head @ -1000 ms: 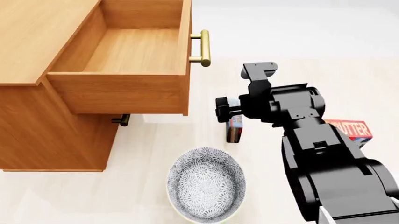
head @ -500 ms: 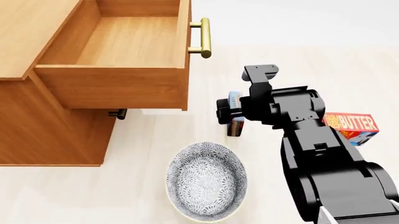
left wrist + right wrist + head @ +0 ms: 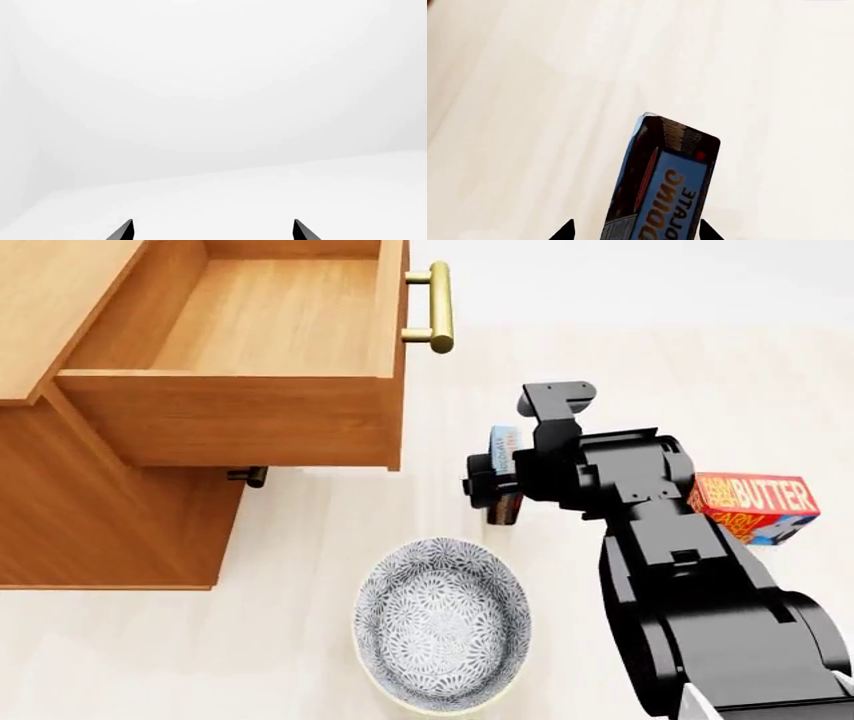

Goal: Put the chocolate pudding in the top drawer of the cabinet and close it.

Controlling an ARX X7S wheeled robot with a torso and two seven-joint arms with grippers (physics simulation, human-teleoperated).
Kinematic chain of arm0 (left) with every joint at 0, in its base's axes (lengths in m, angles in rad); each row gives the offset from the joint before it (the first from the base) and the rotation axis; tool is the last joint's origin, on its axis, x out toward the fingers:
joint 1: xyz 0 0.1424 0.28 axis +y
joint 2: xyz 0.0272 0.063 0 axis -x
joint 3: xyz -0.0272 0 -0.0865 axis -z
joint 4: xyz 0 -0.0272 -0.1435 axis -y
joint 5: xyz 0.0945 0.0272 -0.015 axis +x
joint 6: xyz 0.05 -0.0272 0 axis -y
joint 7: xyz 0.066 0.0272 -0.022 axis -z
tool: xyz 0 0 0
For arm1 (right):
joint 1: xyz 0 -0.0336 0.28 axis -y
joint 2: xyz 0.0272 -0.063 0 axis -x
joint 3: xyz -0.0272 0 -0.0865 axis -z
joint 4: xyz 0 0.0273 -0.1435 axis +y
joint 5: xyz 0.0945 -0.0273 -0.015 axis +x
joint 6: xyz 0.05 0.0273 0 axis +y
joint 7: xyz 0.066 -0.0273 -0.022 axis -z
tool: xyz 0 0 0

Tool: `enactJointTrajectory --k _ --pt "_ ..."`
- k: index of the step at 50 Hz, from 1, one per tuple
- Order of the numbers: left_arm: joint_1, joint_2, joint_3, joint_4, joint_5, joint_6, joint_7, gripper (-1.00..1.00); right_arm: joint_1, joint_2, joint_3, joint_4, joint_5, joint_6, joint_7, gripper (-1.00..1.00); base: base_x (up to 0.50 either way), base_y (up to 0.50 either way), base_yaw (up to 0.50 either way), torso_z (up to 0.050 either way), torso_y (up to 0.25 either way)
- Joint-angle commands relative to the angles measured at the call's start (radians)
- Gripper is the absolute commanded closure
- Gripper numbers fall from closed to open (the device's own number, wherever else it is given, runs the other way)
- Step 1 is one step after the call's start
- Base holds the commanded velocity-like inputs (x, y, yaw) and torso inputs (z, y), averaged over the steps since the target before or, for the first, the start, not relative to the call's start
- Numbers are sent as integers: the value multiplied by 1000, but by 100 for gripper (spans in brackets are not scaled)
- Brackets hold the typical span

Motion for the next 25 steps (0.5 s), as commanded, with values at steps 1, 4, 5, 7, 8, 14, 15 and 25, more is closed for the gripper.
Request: enactJointTrajectory --k 1,4,5,7,8,14,15,25 --pt "-1 0 0 -1 -2 -3 -1 -100 -2 0 4 0 -5 -5 1 100 0 0 0 0 0" --pt "-1 0 0 -1 -2 -4 -2 -100 -2 1 3 0 -6 -6 5 100 0 0 0 0 0" --pt "-1 0 0 -1 -2 -4 -2 -100 -1 0 3 0 -6 -6 5 100 0 0 0 0 0" --pt "-2 0 -1 -2 -3 -5 -3 -100 -1 0 4 0 -6 -5 5 100 0 0 0 0 0" --pt "-2 1 -2 -2 -4 -6 -4 -100 -1 0 4 0 -6 -6 6 100 0 0 0 0 0" --pt "-3 2 -9 -5 -11 -17 -13 -100 -1 0 5 0 -4 -6 6 100 0 0 0 0 0" --pt "-3 3 -10 -6 -13 -19 -14 -100 -1 0 5 0 -3 -6 6 100 0 0 0 0 195" --pt "-4 6 -23 -11 -25 -29 -24 -100 5 3 6 -1 -2 -4 7 100 0 0 0 0 249"
